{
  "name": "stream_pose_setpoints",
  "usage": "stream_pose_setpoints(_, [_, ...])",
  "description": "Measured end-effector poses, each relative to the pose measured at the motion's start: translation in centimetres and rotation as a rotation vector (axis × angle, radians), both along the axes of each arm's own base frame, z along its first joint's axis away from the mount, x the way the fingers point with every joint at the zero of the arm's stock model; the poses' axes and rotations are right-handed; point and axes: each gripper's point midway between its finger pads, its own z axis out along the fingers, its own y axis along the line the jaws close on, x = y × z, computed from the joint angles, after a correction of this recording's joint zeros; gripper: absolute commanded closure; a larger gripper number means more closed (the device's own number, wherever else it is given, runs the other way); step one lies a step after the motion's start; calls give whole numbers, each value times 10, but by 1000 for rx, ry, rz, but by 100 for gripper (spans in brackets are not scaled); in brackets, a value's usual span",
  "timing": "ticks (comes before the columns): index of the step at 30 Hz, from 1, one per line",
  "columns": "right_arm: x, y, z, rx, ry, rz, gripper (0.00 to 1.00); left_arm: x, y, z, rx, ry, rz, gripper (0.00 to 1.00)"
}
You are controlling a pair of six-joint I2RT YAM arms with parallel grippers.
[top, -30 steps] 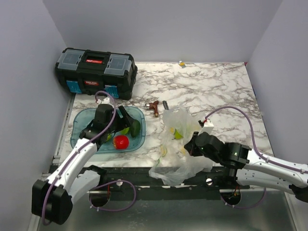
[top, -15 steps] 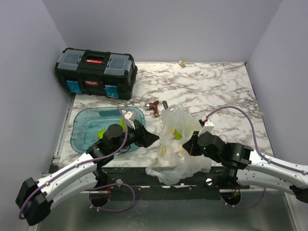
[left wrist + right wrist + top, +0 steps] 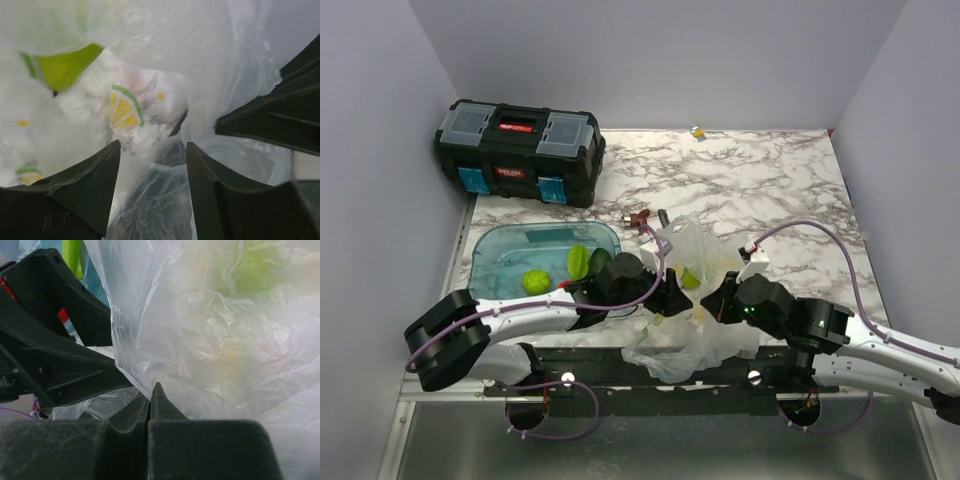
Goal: Take the fake fruits out of the plastic bag
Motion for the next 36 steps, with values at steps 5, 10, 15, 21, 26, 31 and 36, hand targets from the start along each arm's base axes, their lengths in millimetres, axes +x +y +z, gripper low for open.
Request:
stream_pose_setpoints(5, [-2, -3, 2, 7, 1, -2, 99, 11, -31, 6, -8, -11, -15, 51])
stream_pose_setpoints(10, [-3, -7, 2, 5, 3, -3, 99, 31, -42, -14, 37, -11, 44, 49])
stream_pose_setpoints(15, [-4, -9, 4, 13, 5, -7, 99, 53, -45, -30, 48, -63, 132, 36])
stream_pose_setpoints(21, [-5, -10, 2, 7, 9, -7, 99, 76, -53, -37, 13, -131, 207, 23])
stream_pose_setpoints(26, [-5, -10, -1, -8, 17, -6, 99, 89, -56, -49, 24, -160, 250, 18])
stream_pose_setpoints(31, [-4, -6, 0, -27, 18, 3, 99, 95, -60, -44, -9, -177, 274, 19])
stream_pose_setpoints(36, [2, 22, 7, -72, -9, 101, 99, 88, -46, -37, -27, -177, 285, 19])
